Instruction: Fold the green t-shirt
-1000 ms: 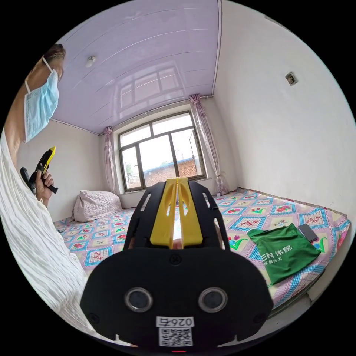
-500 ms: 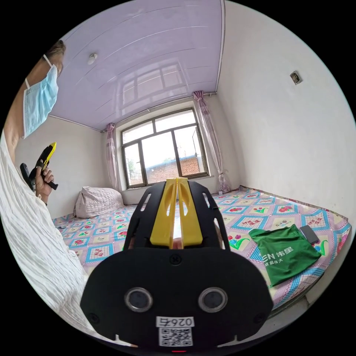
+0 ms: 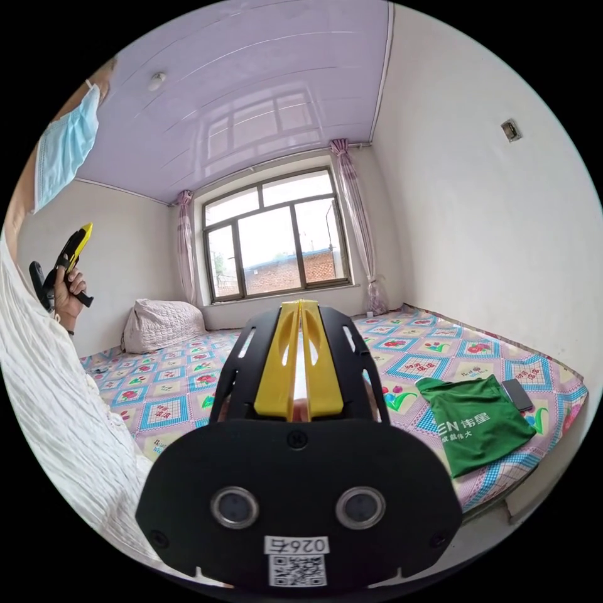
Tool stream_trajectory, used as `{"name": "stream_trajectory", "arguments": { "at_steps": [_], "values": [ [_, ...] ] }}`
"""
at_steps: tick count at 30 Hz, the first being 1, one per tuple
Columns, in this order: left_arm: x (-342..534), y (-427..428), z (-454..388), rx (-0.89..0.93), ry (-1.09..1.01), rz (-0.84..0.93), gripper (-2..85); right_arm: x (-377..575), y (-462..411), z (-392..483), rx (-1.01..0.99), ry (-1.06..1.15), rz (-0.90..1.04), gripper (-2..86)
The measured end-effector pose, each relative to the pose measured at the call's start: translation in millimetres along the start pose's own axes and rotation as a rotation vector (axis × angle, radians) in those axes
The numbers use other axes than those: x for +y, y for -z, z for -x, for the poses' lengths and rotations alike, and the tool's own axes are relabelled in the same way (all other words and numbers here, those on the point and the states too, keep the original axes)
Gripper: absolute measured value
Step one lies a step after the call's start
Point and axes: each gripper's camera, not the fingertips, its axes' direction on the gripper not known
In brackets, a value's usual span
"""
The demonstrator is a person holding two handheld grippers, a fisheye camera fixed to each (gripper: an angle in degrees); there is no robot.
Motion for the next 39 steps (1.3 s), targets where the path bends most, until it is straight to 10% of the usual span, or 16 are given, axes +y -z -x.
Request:
{"name": "stream_trajectory", "arguments": {
  "at_steps": [39],
  "values": [
    [55, -167, 88, 0.004, 0.134, 0.153, -1.0, -40, -62, 35, -0.011, -0.188, 0.059, -1.0]
  ]
}}
